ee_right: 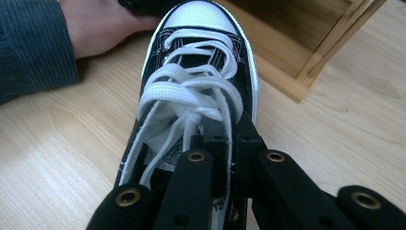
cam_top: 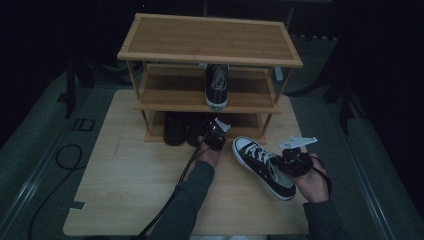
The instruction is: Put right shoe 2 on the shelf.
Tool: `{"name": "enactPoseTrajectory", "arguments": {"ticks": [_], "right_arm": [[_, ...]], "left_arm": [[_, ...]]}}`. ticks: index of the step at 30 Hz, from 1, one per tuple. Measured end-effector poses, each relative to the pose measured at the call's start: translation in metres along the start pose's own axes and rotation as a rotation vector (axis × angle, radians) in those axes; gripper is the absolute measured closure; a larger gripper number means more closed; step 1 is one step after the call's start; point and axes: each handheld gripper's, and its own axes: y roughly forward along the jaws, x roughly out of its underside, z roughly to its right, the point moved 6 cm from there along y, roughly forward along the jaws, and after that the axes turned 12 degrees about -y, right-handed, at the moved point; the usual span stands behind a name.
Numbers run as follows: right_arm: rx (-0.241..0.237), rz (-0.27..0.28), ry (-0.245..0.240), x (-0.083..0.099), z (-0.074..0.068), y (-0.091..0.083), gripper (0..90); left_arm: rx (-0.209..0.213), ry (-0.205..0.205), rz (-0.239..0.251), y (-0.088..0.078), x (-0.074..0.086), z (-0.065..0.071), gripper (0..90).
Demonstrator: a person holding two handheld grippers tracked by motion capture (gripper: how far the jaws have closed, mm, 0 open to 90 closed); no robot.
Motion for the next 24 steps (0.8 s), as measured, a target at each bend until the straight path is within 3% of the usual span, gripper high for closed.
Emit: {"name": "enactPoseTrajectory", "arguments": {"ticks": [24], "right_arm": [[-0.025, 0.041, -0.023, -0.023, 0.015, -0.022, 88.0]], "left_arm": [[0.001, -0.003, -0.001, 0.0, 0.0, 0.0, 90.0]]}}
